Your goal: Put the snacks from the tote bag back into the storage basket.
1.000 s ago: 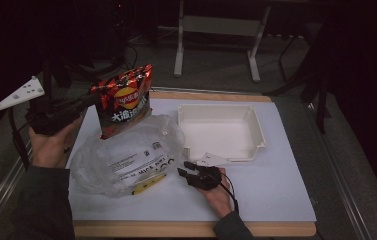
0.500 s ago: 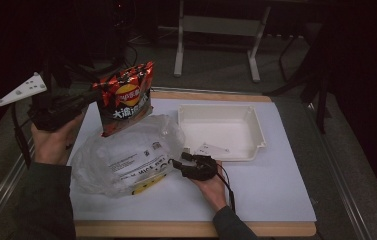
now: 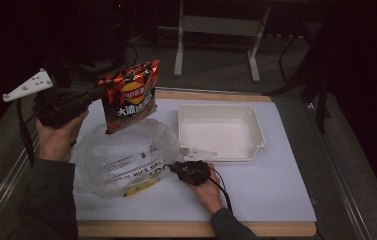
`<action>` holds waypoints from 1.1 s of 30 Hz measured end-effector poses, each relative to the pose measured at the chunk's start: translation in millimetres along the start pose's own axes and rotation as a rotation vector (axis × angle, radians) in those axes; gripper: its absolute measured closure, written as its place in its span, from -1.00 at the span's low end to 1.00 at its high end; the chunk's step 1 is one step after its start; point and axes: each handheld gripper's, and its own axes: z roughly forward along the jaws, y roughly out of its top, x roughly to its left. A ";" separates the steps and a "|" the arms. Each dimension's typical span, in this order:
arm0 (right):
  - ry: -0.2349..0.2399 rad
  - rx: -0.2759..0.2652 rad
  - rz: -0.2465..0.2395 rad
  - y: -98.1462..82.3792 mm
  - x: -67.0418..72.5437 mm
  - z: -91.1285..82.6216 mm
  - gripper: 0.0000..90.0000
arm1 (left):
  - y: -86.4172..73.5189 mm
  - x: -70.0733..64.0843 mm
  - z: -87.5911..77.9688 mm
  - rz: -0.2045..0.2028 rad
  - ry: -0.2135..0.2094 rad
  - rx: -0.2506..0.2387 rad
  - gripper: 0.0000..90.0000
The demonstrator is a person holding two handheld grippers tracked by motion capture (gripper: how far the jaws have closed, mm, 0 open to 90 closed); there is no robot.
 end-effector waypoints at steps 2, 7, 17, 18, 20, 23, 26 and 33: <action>0.004 0.009 -0.021 -1.5 5.1 1.8 0.72 | 1.4 -0.8 3.0 0.004 -0.007 0.002 0.98; 0.016 0.035 -0.060 -6.6 14.9 7.1 0.70 | 4.6 -2.3 10.9 0.009 -0.029 0.006 0.98; 0.035 0.064 -0.107 -12.1 20.8 9.2 0.54 | 7.2 -1.4 28.9 -0.006 -0.085 0.005 0.98; 0.034 0.063 -0.107 -12.5 20.3 8.1 0.51 | 7.2 -1.4 30.1 -0.007 -0.090 0.005 0.98; 0.037 0.064 -0.111 -13.4 19.5 6.2 0.48 | 7.0 -1.2 33.2 -0.010 -0.096 0.006 0.98; 0.041 0.064 -0.120 -15.1 19.1 2.6 0.41 | 6.4 -0.6 38.0 -0.017 -0.107 0.006 0.98; 0.042 0.065 -0.124 -16.6 18.7 -0.5 0.37 | 6.2 0.0 41.2 -0.020 -0.111 0.008 0.98; 0.029 0.064 -0.123 -21.5 15.2 -7.7 0.28 | 6.1 -0.3 47.4 -0.021 -0.125 0.008 0.98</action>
